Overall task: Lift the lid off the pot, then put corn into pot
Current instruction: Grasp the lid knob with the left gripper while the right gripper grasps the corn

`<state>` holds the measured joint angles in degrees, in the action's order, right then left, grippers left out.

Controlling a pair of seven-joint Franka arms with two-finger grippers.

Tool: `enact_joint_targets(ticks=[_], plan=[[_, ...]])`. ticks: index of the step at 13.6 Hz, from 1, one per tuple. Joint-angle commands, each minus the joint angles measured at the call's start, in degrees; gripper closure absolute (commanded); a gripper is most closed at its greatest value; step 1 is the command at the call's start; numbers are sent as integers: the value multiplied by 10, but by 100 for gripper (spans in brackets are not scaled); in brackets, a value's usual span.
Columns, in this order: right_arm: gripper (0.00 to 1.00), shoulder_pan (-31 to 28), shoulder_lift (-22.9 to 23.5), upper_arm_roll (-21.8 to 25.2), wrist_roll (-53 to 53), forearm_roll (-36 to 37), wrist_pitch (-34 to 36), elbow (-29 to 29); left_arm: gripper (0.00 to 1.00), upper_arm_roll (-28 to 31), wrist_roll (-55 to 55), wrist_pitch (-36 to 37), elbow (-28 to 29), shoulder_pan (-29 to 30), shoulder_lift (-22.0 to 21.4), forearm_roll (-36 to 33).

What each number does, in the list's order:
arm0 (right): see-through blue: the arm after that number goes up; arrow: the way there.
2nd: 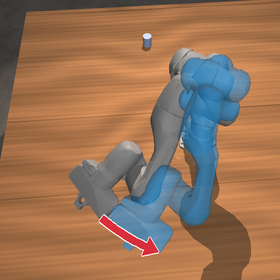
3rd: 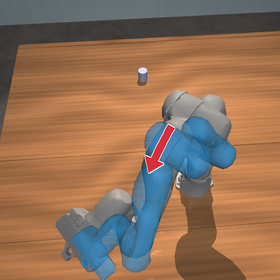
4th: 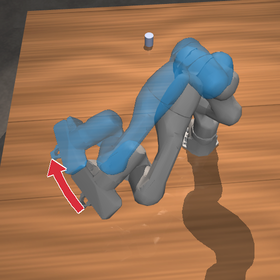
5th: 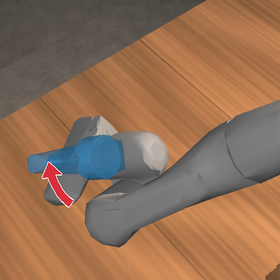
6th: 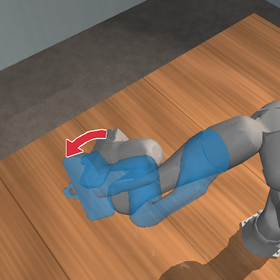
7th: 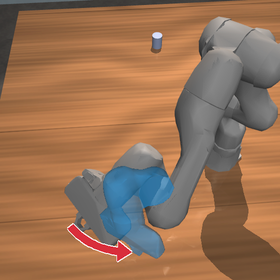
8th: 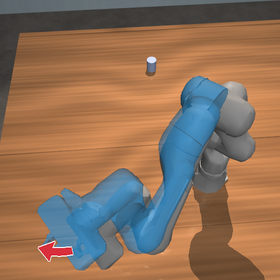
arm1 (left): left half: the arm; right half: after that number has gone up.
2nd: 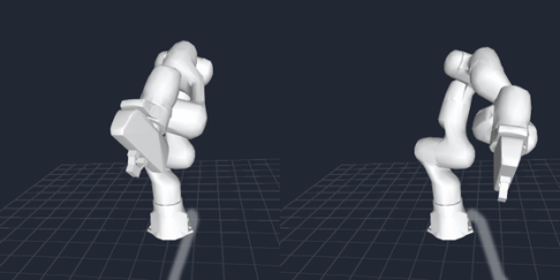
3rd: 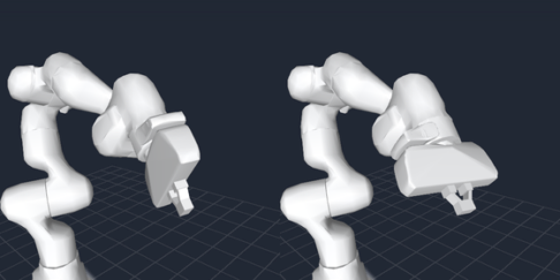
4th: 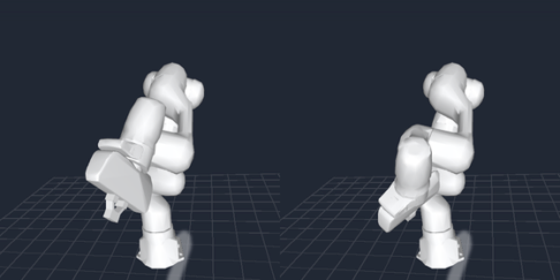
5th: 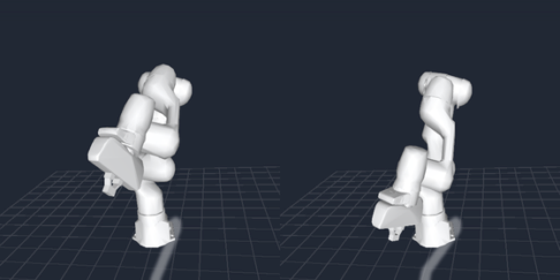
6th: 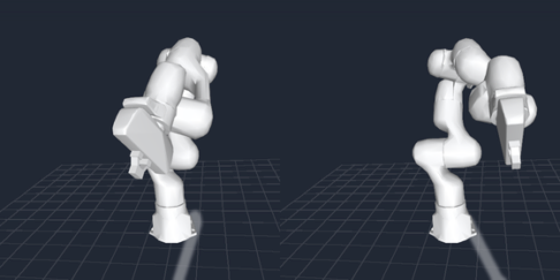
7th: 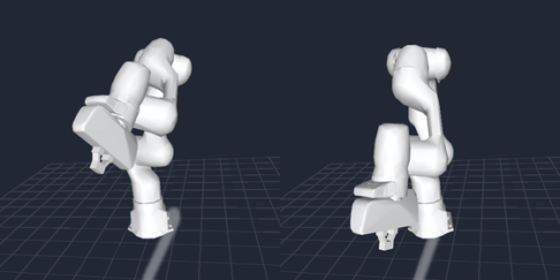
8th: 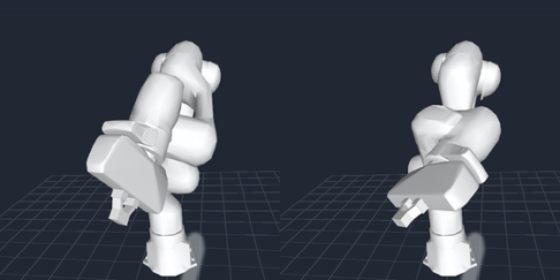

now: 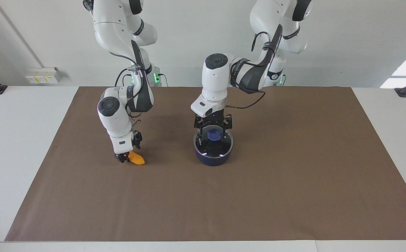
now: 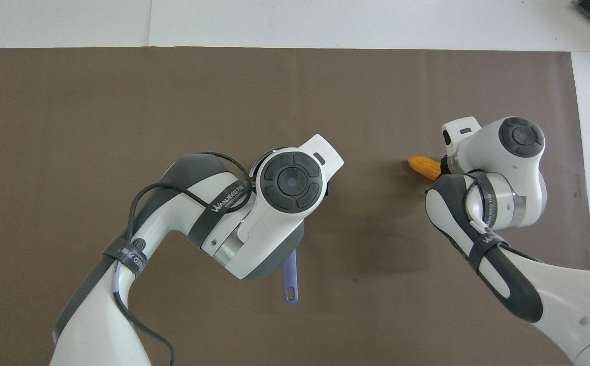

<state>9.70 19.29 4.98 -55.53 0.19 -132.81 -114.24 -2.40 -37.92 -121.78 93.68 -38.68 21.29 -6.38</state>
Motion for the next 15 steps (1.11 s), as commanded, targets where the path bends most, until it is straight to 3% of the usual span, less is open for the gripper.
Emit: enact_joint_targets(ticks=[1, 3, 9, 15], plan=[[100, -9, 12, -1, 6, -14, -5, 22, 0, 4, -12, -9, -8, 0, 11, -16], [100, -14, 12, -1, 53, -15, 6, 40, 8, 5, -12, -8, -4, 0, 11, -17], [100, -13, -25, 5, 270, -15, 98, 109, 60, 4, -13, -2, -1, -2, 10, -16], [100, -10, -81, -1, 443, -16, 183, 111, 89, 6, -12, 9, -7, -5, 7, -36]])
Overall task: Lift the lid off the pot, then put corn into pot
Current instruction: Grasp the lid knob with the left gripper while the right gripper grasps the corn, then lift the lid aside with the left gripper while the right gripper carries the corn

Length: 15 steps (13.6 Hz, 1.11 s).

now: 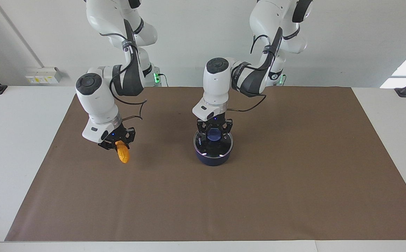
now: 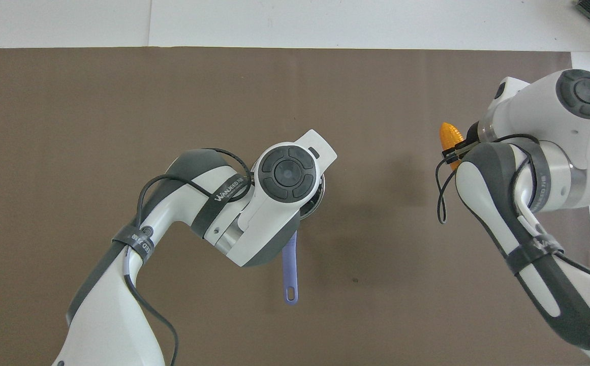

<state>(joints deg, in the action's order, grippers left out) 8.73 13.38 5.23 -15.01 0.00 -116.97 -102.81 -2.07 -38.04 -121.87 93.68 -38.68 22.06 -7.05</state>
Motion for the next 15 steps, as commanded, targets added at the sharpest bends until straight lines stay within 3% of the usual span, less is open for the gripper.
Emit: enact_joint_targets(ticks=[1, 6, 9, 12, 15], plan=[[100, 2, -29, -3, 45, -14, 38, 0, 96, 2, -10, 13, -7, -7, -4, -52], [100, 9, -54, -24, 122, -33, 68, -1, 97, 0, -10, 54, -19, -10, -34, -54], [100, 45, -59, -29, 191, -34, 67, -7, 97, 1, -2, 63, -11, 4, -59, -54], [100, 81, -61, -29, 243, -34, 56, -11, 98, 1, 7, 61, 19, 43, -78, -54], [100, 109, -56, -29, 277, -33, 36, -11, 99, 0, 93, 45, 65, 104, -101, -53]])
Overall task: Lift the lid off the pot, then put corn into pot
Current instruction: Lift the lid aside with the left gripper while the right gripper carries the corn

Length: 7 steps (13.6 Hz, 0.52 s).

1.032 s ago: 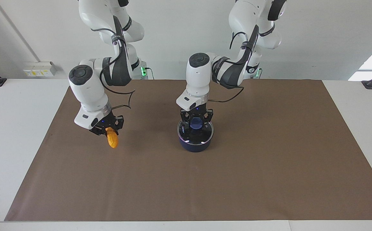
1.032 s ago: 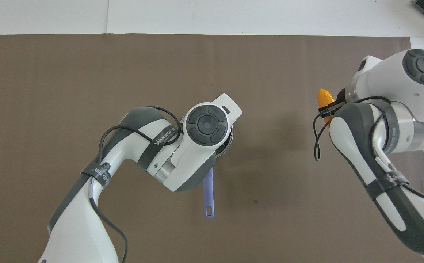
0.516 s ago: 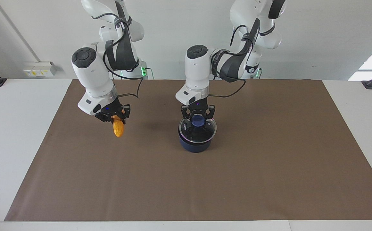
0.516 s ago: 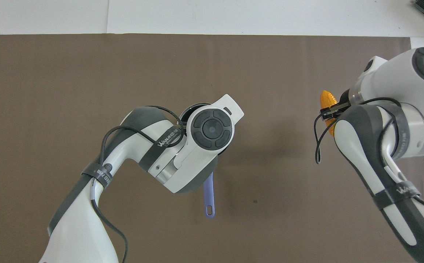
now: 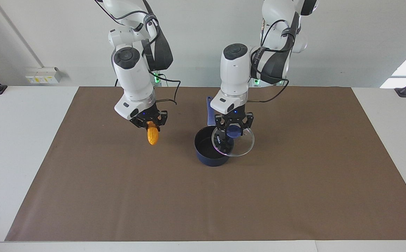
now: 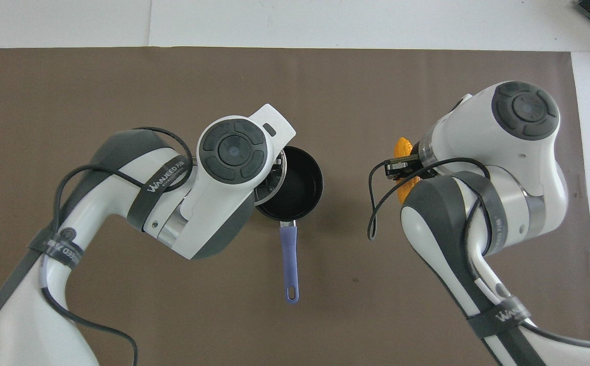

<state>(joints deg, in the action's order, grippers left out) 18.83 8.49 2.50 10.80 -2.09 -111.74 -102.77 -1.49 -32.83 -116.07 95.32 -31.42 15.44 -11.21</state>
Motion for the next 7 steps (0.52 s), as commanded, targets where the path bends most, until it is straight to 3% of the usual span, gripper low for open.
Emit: enact_joint_targets(ticks=[1, 5, 7], plan=[[100, 14, -5, -2, 25, -13, -17, -11, 100, -6, 58, -29, 70, 52, -41, -12], [100, 78, 28, -1, 133, -13, -73, -1, 100, -8, 162, -174, 203, 151, -88, -9], [100, 99, 51, -2, 163, -13, -76, 31, 100, -8, 254, -187, 238, 201, -102, 11]])
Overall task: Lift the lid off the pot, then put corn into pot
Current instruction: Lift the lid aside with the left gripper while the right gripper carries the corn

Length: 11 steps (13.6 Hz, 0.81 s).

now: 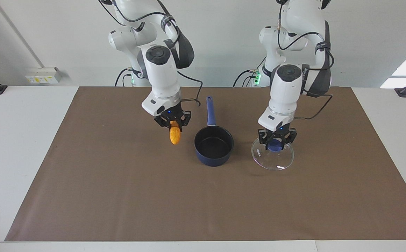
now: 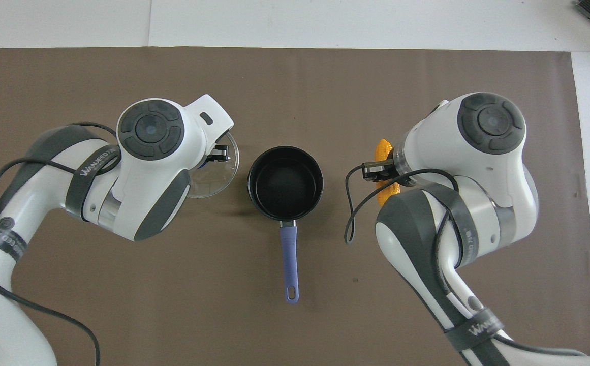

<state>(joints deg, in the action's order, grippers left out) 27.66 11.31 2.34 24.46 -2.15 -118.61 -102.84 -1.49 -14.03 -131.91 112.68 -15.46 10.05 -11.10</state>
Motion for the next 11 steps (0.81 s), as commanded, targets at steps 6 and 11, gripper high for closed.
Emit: enact_joint_targets(ticks=[6, 11], plan=[[100, 84, 194, -1, 147, -7, -27, 216, 100, -8, 299, -31, 89, 158, -42, 93], [100, 92, 201, -1, 148, -10, -42, 188, 100, -8, 340, -65, 90, 190, -16, 124]])
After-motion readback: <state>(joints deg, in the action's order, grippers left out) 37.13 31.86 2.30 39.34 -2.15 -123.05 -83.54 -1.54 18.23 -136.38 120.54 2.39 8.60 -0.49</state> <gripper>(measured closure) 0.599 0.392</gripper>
